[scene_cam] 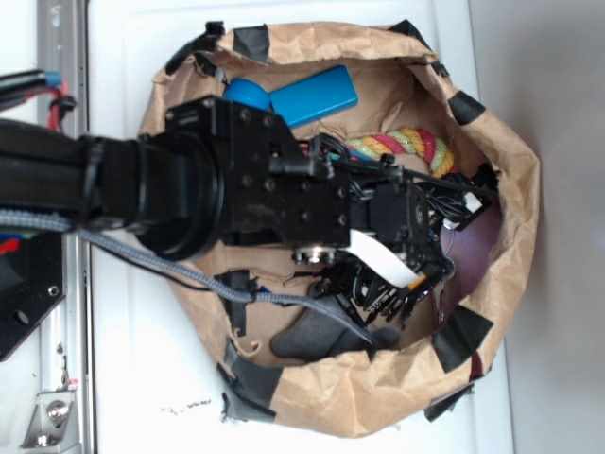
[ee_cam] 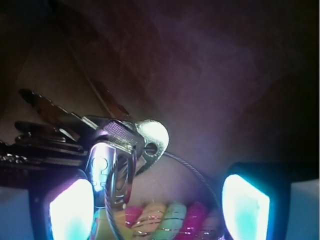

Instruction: Grab the silver keys.

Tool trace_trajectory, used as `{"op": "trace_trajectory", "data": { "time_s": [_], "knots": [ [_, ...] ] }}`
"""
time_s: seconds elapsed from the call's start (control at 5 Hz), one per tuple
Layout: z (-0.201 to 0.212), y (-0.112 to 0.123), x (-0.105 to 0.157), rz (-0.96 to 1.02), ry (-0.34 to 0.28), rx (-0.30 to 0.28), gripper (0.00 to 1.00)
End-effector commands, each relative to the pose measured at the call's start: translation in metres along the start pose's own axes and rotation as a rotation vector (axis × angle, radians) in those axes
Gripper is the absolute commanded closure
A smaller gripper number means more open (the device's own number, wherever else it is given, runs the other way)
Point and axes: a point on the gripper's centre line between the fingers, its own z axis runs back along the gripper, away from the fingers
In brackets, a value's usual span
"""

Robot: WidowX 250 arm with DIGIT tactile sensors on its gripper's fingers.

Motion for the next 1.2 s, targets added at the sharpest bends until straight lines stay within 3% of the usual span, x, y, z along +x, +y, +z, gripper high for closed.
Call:
{"op": "trace_trajectory", "data": {
  "time_s": [0.0,1.0],
  "knots": [
    [-0.0076,-0.0056,0.004,0.002,0.001,0.0,1.0],
    [-0.0042,-0.0082,0.0012,-0.01,-0.025,0.012,1.0]
  ]
}}
